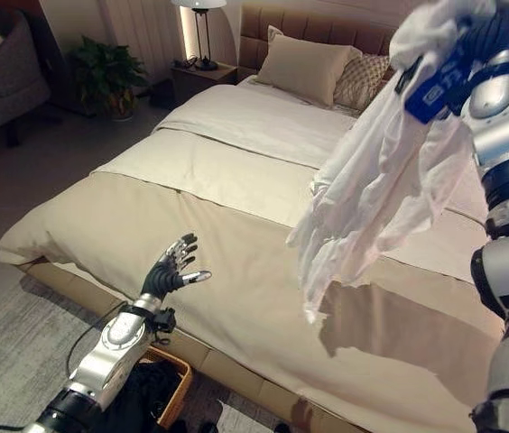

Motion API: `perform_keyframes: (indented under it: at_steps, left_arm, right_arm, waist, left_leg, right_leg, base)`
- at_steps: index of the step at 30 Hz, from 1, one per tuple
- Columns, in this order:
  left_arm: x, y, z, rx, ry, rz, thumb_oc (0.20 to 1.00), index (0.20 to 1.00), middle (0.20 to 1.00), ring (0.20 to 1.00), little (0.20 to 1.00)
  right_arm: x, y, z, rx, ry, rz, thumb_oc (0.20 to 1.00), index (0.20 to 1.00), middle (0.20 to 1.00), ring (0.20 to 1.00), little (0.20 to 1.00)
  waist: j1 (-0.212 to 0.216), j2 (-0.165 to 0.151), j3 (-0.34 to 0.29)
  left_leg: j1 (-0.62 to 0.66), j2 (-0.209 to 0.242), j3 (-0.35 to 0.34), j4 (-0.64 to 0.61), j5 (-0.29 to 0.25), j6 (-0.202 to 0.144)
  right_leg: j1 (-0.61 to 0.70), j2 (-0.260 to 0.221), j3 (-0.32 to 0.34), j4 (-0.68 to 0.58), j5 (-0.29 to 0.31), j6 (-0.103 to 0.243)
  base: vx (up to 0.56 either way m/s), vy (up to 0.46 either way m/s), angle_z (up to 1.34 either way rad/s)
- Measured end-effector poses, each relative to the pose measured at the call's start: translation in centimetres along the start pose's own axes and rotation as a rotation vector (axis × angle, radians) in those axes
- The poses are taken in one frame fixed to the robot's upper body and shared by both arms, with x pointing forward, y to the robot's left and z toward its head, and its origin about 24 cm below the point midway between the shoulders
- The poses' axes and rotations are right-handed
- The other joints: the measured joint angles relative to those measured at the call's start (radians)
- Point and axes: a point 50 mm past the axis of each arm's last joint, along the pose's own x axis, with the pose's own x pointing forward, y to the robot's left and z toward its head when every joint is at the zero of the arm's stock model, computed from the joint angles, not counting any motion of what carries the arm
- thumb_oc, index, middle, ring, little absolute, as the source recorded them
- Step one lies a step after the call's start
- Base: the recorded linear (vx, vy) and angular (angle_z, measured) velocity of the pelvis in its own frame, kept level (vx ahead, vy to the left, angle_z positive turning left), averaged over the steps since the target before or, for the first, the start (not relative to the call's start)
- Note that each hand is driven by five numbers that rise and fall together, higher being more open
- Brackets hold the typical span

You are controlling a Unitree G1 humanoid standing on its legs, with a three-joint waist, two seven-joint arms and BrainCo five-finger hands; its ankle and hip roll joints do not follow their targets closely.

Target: Pick up clothes into the bucket

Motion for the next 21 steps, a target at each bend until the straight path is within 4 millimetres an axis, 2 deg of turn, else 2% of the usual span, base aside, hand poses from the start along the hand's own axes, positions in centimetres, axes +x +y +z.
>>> perform_keyframes:
  at_steps: [1,6,7,8,10,11,12,21]
  left_arm:
    - [-0.3,0.0,-0.4,-0.003,0.017,0.004,1.0,1.0,1.0,1.0,1.0]
    - [-0.8,0.1,-1.3,-0.006,0.054,0.012,1.0,1.0,1.0,1.0,1.0]
    - [-0.9,0.3,-1.5,-0.004,0.066,0.016,1.0,1.0,1.0,1.0,1.0]
    - [-0.9,0.3,-1.7,-0.003,0.075,0.021,1.0,1.0,1.0,1.0,1.0]
    - [-1.1,0.5,-2.2,-0.001,0.101,0.03,1.0,1.0,1.0,1.0,1.0]
    - [-1.2,0.6,-2.5,-0.001,0.114,0.035,1.0,1.0,1.0,1.0,1.0]
    - [-1.2,0.7,-2.7,0.0,0.121,0.038,1.0,1.0,1.0,1.0,1.0]
    - [-1.3,0.7,-2.8,0.001,0.126,0.039,1.0,1.0,1.0,1.0,1.0]
  right_arm:
    - [-0.3,0.8,-0.8,-0.009,0.033,0.025,0.2,0.2,0.2,0.2,0.2]
    - [-1.4,2.1,-3.7,0.0,0.131,0.059,0.2,0.2,0.2,0.2,0.2]
    - [-1.7,2.5,-4.1,0.013,0.145,0.064,0.583,0.583,0.583,0.583,0.583]
    - [-1.7,2.7,-4.2,0.022,0.151,0.065,1.0,1.0,1.0,1.0,1.0]
    - [-1.9,3.0,-4.4,0.026,0.158,0.069,1.0,1.0,1.0,1.0,1.0]
    - [-1.9,2.9,-4.4,0.028,0.159,0.06,0.282,0.282,0.282,0.282,0.282]
    - [-1.9,2.8,-4.4,0.031,0.16,0.055,0.2,0.2,0.2,0.2,0.2]
    - [-2.1,2.8,-5.4,0.013,0.199,0.07,0.2,0.2,0.2,0.2,0.2]
  waist:
    - [0.007,0.0,0.0]
    - [0.021,0.002,0.0]
    - [0.026,0.002,0.001]
    - [0.03,0.003,0.002]
    - [0.029,0.005,0.003]
    - [0.037,0.008,0.005]
    - [0.044,0.009,0.006]
    - [0.063,0.011,0.05]
  left_leg:
    - [-0.002,-0.001,-0.003,0.0,0.0,0.0]
    - [-0.025,-0.007,-0.031,0.005,0.004,0.004]
    - [-0.033,-0.008,-0.035,0.008,0.004,0.004]
    - [-0.035,-0.01,-0.04,0.009,0.004,0.004]
    - [-0.037,-0.012,-0.049,0.011,0.004,0.004]
    - [-0.042,-0.013,-0.053,0.013,0.004,0.004]
    - [-0.044,-0.013,-0.053,0.013,0.004,0.004]
    - [-0.052,-0.016,-0.061,0.019,0.004,0.004]
  right_leg:
    - [0.0,0.0,-0.003,0.0,0.0,0.0]
    - [-0.01,-0.005,-0.027,0.0,0.0,0.0]
    - [-0.012,-0.006,-0.03,0.0,0.0,0.0]
    - [-0.012,-0.007,-0.035,0.0,-0.001,0.001]
    - [-0.011,-0.008,-0.043,0.0,-0.001,0.001]
    - [-0.012,-0.009,-0.053,0.0,-0.001,0.002]
    - [-0.014,-0.01,-0.053,0.0,-0.001,0.002]
    - [-0.015,-0.011,-0.056,0.0,-0.002,0.002]
  base:
    - [-0.03,0.013,0.05]
    - [-0.03,0.012,0.15]
    - [-0.02,0.013,0.19]
    - [-0.03,0.012,0.15]
    - [-0.03,0.01,0.15]
    - [-0.02,0.008,0.08]
    - [-0.03,0.009,0.06]
    - [-0.02,0.008,0.03]
